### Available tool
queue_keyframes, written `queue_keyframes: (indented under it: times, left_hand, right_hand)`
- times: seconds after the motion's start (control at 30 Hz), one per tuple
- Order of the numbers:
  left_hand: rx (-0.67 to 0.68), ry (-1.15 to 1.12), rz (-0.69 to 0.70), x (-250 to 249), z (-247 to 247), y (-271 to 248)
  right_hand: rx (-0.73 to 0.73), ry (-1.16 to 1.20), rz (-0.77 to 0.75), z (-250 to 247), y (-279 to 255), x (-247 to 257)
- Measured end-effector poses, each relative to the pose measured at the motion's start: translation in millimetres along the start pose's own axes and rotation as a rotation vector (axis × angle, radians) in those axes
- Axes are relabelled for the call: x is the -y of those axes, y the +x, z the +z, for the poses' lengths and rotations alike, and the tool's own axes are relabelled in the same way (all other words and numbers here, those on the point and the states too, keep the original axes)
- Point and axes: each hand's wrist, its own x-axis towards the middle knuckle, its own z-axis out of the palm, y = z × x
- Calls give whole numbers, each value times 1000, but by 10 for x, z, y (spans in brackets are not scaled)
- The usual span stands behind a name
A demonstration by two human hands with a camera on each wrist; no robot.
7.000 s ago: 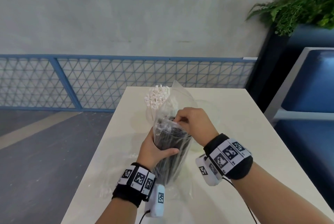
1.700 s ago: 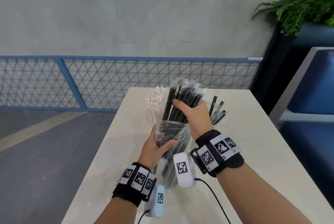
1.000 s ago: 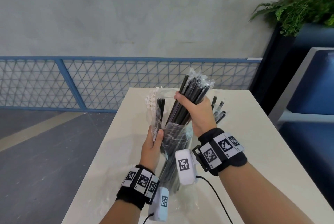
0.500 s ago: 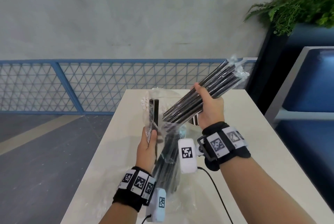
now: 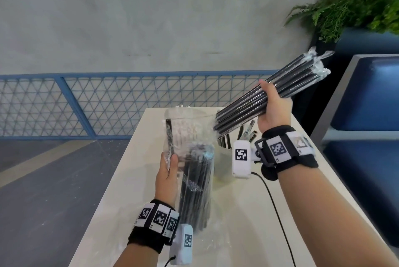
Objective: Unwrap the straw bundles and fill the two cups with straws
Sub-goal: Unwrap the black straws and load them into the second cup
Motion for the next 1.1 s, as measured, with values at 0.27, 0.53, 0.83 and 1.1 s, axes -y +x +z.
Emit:
queue_keyframes:
  times: [0.27, 0.53, 0.83, 1.1]
  left_hand:
    - [5, -70, -4, -39, -19, -16]
    - [58, -67, 86, -82, -33, -52]
    - [70, -107, 97, -14, -61, 7]
    - [111, -128, 86, 13, -82, 16]
  right_hand:
    - [-38, -343, -230, -20, 82, -191]
    - [81, -508, -253, -132, 6, -671]
    - [127, -927, -314, -345, 78, -864]
    - [355, -1231, -327, -454, -4, -1014]
